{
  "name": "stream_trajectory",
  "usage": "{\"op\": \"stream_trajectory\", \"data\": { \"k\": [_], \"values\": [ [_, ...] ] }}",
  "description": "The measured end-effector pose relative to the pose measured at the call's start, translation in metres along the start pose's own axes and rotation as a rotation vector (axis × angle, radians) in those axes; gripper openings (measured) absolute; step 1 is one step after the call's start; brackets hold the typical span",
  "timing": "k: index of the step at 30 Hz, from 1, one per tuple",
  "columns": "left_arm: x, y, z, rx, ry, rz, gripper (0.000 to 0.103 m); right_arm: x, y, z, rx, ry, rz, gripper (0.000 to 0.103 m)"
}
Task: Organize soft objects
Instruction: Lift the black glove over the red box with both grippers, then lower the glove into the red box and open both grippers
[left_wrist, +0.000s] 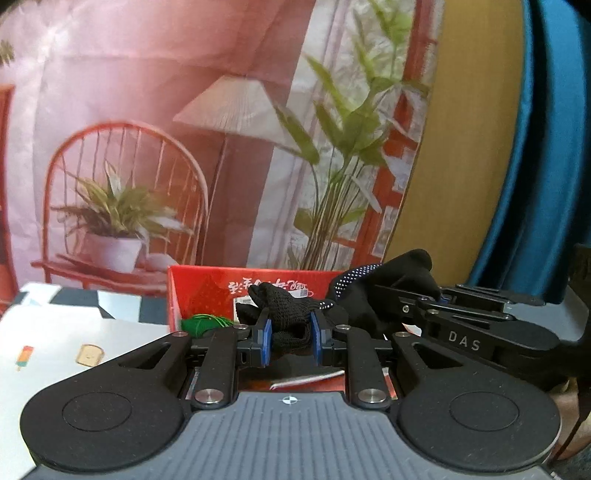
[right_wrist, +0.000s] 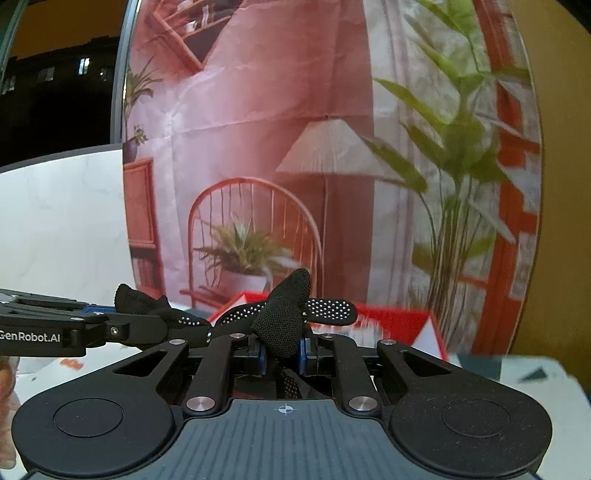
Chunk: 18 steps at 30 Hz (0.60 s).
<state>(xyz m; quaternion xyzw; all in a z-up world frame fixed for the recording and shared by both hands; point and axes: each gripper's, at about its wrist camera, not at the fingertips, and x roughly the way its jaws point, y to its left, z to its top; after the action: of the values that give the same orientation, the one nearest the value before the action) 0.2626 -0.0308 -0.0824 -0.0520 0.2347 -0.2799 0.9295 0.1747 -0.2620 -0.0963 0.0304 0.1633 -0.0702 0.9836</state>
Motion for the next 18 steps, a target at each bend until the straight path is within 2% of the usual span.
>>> {"op": "stream_trajectory", "data": {
  "k": [3, 8, 13, 18],
  "values": [
    [0.030, 0.014, 0.006, -0.074, 0.077, -0.022, 0.022, 0.024, -0.010, 0.005, 0.027, 0.041, -0.020, 0.014],
    [0.073, 0.032, -0.005, -0.150, 0.198, -0.020, 0.022, 0.068, -0.027, -0.007, 0.063, 0.185, -0.054, 0.014],
    [0.103, 0.037, -0.018, -0.138, 0.286, 0.021, 0.022, 0.099, -0.043, -0.031, 0.128, 0.296, -0.063, 0.014],
    [0.116, 0.043, -0.019, -0.111, 0.314, 0.041, 0.023, 0.114, -0.048, -0.045, 0.146, 0.341, -0.071, 0.017]
  ]
}}
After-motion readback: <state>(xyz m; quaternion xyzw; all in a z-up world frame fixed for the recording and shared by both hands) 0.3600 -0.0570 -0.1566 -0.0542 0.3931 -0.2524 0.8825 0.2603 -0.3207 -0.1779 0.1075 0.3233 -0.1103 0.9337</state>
